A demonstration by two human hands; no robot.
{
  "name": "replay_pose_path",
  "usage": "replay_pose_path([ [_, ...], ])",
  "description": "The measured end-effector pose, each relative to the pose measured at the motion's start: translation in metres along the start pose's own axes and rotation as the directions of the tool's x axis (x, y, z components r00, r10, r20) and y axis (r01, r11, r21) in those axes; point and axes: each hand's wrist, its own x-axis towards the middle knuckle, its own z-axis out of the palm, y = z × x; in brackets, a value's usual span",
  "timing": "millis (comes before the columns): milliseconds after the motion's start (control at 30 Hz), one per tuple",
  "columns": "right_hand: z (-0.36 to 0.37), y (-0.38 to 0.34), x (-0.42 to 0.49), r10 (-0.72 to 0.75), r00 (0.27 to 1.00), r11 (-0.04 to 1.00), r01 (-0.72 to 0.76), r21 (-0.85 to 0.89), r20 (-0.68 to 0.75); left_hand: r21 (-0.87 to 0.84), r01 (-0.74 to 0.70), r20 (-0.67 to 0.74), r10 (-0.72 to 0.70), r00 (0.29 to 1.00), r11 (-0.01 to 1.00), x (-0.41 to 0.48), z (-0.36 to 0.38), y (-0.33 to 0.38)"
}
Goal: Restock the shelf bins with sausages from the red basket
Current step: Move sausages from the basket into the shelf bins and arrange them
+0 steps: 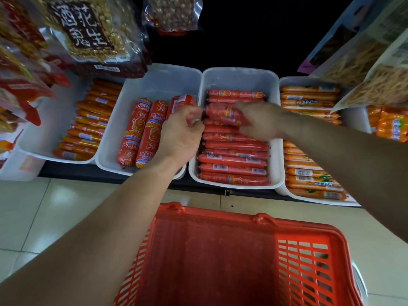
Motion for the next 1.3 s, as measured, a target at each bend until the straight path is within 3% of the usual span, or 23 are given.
replay_pose_path([
  [67,-0.004,0.008,0.015,0.063,0.995,0.996,-0.058,0.068,-0.072,-0.006,-0.01,-0.022,0.01,1.0,1.0,0.004,0.001,0.0],
  [200,-0.001,0.017,0.022,0.118,0.945,0.953,-0.194,-0.233,-0.306,-0.008,-0.007,-0.027,0.007,1.0,1.0,0.008,0.004,-0.002],
  [367,0.017,0.029,0.017,0.093,0.989,0.924,-0.13,-0.36,-0.118,0.054,-0.042,-0.027,0.044,0.999,0.998,0.009,0.01,0.003],
  [600,-0.001,0.038,0.027,0.126,0.962,0.833,-0.235,-0.501,-0.242,-0.013,0.003,0.023,-0.002,1.0,1.0,0.012,0.022,0.009],
  [700,0.0,0.03,0.026,0.072,0.959,0.797,-0.22,-0.563,-0.273,-0.02,0.022,0.014,-0.022,1.0,1.0,0.017,0.026,0.01],
  [867,-0.014,0.021,0.037,0.166,0.916,0.839,-0.325,-0.436,-0.365,-0.015,0.053,-0.023,-0.053,0.998,0.998,0.03,0.04,0.013],
  [1033,-0.011,0.027,0.047,0.119,0.912,0.896,-0.269,-0.354,-0.393,0.054,0.054,0.023,-0.055,0.998,0.997,0.033,0.055,0.015],
  [1167,-0.003,0.039,0.04,0.036,0.968,0.909,-0.135,-0.395,-0.248,0.087,0.058,-0.015,-0.057,0.998,0.995,0.04,0.067,0.01],
  [1300,-0.005,0.039,0.049,0.103,0.954,0.89,-0.215,-0.402,-0.281,0.068,0.075,-0.035,-0.073,0.997,0.995,0.048,0.073,0.009],
])
